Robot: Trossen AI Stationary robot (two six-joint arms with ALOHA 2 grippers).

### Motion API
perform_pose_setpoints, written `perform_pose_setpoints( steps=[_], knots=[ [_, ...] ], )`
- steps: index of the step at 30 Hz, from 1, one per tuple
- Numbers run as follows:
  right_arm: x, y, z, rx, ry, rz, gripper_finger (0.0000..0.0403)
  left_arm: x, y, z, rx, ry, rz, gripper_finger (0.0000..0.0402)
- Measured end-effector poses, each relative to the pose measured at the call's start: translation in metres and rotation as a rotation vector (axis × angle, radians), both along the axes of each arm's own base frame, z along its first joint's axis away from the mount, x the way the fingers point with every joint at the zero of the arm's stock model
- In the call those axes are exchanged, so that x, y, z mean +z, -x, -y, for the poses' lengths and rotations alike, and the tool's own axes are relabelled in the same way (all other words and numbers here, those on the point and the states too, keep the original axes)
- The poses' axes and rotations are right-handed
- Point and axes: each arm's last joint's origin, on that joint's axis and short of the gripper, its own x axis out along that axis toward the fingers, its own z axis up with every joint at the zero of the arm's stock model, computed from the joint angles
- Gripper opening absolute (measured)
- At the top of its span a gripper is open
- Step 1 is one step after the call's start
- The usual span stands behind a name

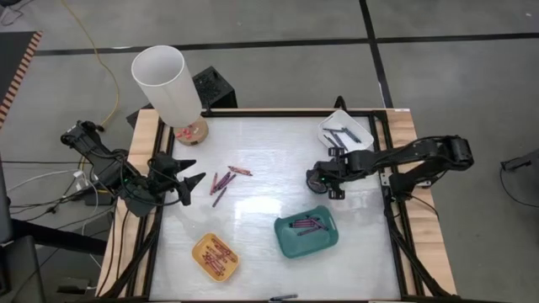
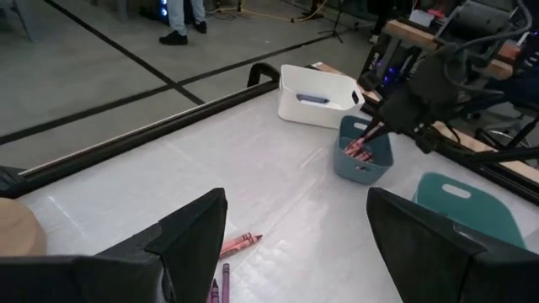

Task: Sort crayons
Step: Put the pink crayon into the dark blue bin, then put the blue crayon into the white bin

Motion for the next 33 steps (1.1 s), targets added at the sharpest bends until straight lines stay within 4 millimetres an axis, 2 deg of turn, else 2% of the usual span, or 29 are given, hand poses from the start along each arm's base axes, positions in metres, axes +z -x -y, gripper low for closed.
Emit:
perform_pose_setpoints(
  steps=[5,10,14,17,21,25,29,33],
  knots=[
    [-0.005,-0.002,0.002,-0.009,0.000,-0.024,0.0043,0.000,0.000,0.000,0.000,0.000,0.000,0.0276],
    [-0.002,-0.003,0.002,-0.010,0.004,-0.014,0.0071,0.000,0.000,0.000,0.000,0.002,0.001,0.0276],
    [0.018,-0.010,0.000,-0.007,0.002,0.012,0.0081,0.000,0.000,0.000,0.000,0.002,0.001,0.0276],
    [0.040,-0.018,-0.010,0.021,-0.040,0.073,0.0081,0.000,0.000,0.000,0.000,0.002,0.001,0.0276],
    [0.073,-0.029,-0.035,0.081,-0.177,0.197,0.0081,0.000,0.000,0.000,0.000,0.002,0.000,0.0276],
    [0.099,-0.032,-0.074,0.155,-0.305,0.313,0.0081,0.000,0.000,0.000,-0.009,0.008,-0.004,0.0276],
    [0.112,-0.028,-0.115,0.220,-0.403,0.418,0.0081,0.000,0.000,0.000,-0.014,0.011,-0.007,0.0276],
    [0.114,-0.024,-0.154,0.238,-0.488,0.504,0.0082,0.000,0.000,0.001,-0.018,0.013,-0.009,0.0276]
  ],
)
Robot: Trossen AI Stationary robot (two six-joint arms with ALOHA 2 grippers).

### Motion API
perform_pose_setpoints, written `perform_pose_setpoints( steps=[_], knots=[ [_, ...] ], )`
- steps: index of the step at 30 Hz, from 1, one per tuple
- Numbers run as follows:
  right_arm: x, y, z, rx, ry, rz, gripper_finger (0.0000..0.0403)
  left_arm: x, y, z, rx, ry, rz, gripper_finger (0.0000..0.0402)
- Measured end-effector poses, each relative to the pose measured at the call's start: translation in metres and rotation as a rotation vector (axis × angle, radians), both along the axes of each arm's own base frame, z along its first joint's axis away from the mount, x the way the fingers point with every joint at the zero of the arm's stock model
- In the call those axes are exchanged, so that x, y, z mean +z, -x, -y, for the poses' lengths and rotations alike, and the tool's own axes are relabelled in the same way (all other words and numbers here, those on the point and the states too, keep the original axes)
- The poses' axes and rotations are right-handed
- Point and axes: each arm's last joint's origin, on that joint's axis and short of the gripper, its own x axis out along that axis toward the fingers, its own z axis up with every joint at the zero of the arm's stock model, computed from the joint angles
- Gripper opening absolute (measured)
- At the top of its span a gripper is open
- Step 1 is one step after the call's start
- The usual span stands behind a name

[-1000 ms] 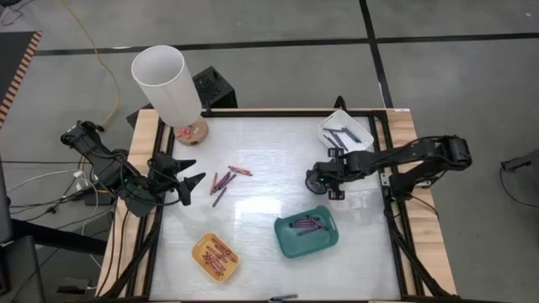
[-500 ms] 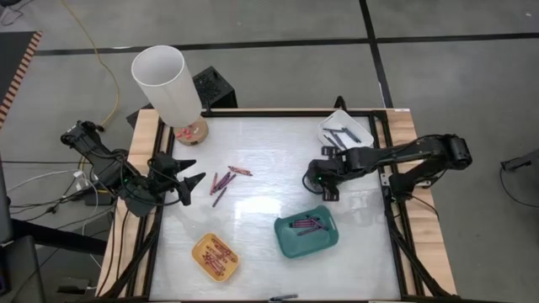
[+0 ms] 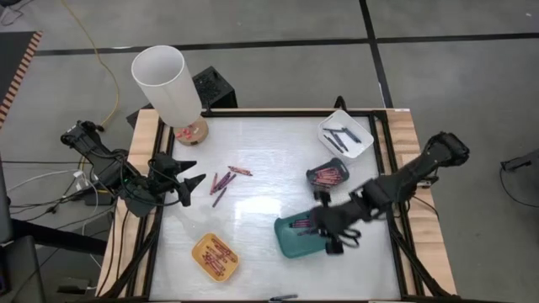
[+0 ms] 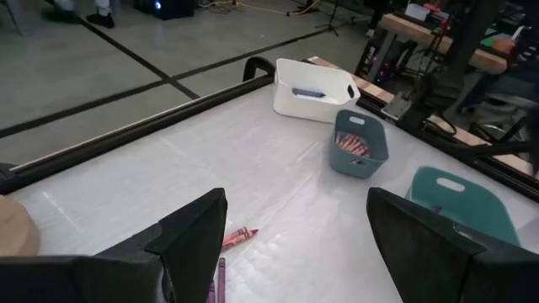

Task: Sort crayons
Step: Put the blue crayon into the white bin

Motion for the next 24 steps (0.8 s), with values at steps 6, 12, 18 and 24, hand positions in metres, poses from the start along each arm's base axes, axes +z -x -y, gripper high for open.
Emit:
perform_pose_setpoints(
  steps=[6,12,18,24],
  knots=[
    [-0.004,-0.002,-0.046,0.036,-0.165,0.082,0.0082,0.000,0.000,0.000,0.001,0.000,0.000,0.0276],
    [-0.019,-0.005,-0.077,0.047,-0.238,0.054,0.0082,-0.003,-0.005,0.004,0.002,-0.010,-0.017,0.0276],
    [-0.036,-0.012,-0.106,0.051,-0.245,-0.013,0.0082,-0.011,-0.014,0.012,-0.010,-0.012,-0.059,0.0276],
    [-0.050,-0.021,-0.128,0.050,-0.199,-0.087,0.0082,-0.016,-0.019,0.017,-0.025,0.011,-0.082,0.0276]
  ],
)
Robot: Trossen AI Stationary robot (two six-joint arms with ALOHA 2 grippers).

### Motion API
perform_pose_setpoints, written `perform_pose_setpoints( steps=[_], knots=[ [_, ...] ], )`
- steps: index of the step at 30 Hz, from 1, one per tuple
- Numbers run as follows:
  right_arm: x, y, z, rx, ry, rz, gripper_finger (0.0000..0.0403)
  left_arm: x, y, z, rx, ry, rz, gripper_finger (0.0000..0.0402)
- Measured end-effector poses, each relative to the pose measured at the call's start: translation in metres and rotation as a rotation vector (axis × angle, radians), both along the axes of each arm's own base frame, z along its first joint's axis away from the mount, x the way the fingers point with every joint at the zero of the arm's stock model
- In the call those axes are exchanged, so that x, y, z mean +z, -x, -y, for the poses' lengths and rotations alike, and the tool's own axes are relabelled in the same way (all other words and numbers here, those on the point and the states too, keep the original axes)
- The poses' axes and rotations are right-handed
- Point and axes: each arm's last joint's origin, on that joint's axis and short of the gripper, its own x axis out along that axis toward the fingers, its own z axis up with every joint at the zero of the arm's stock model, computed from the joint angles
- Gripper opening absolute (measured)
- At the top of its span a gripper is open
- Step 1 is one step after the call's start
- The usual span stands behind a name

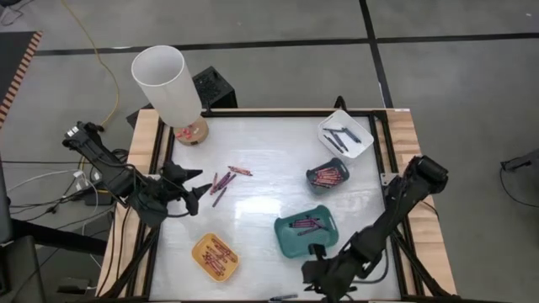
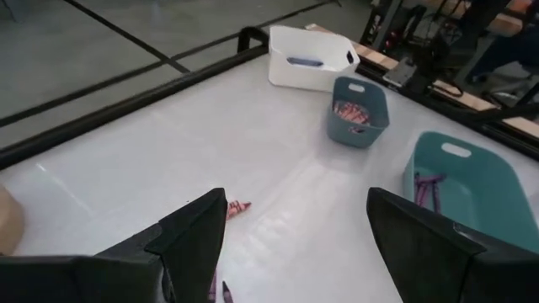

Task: Sort crayons
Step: Put the blue crayon into the white bin

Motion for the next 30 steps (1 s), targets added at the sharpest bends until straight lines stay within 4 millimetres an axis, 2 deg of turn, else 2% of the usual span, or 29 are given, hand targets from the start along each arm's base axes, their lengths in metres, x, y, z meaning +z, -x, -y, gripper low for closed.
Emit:
perform_pose_setpoints(
  steps=[6,12,17,22,30],
  knots=[
    [-0.019,-0.015,-0.014,0.012,0.087,-0.120,0.0082,-0.001,0.000,0.001,-0.041,0.035,-0.024,0.0276],
    [-0.029,-0.034,-0.028,0.033,0.140,-0.186,0.0082,-0.001,0.000,0.001,-0.048,0.030,-0.030,0.0276],
    [-0.036,-0.041,-0.036,0.045,0.232,-0.269,0.0085,-0.001,0.000,0.001,-0.047,0.029,-0.030,0.0276],
    [-0.039,-0.046,-0.040,0.049,0.279,-0.311,0.0111,-0.001,0.000,0.001,-0.048,0.024,-0.033,0.0276],
    [-0.039,-0.051,-0.040,0.082,0.292,-0.270,0.0169,-0.001,0.000,0.001,-0.051,0.020,-0.037,0.0276]
  ],
)
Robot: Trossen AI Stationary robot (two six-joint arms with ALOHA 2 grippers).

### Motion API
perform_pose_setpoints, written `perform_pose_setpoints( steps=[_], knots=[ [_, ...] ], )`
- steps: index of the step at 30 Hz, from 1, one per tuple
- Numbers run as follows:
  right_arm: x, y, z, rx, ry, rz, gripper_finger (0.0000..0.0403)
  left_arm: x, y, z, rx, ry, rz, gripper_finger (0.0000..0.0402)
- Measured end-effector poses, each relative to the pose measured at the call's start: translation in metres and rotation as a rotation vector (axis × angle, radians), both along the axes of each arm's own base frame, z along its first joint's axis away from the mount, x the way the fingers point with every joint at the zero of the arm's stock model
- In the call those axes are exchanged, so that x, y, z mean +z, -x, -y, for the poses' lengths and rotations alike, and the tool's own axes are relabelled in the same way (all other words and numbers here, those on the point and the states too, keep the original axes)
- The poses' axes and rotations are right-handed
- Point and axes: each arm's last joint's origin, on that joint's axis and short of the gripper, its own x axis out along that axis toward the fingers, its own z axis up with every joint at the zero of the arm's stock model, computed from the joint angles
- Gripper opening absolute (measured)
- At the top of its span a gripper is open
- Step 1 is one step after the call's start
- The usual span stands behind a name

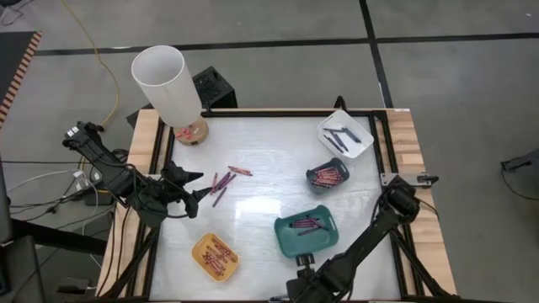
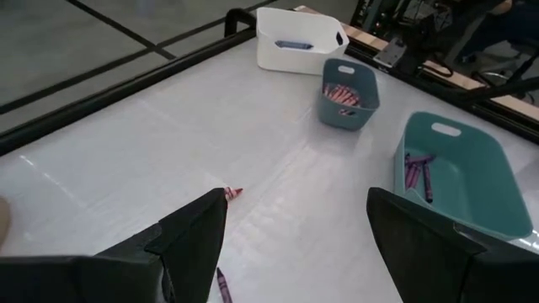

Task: Sort crayons
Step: Put the blue crayon into the white bin

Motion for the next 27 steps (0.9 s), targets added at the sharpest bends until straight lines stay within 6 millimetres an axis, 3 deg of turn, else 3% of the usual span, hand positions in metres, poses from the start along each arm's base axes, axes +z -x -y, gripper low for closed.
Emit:
perform_pose_setpoints(
  steps=[17,27],
  knots=[
    [-0.019,-0.008,-0.015,0.022,0.005,0.085,0.0170,0.000,0.000,0.000,0.003,0.003,-0.002,0.0276],
    [-0.042,-0.012,-0.025,0.044,0.001,0.067,0.0170,0.000,0.000,0.000,0.005,0.011,0.003,0.0276]
  ],
)
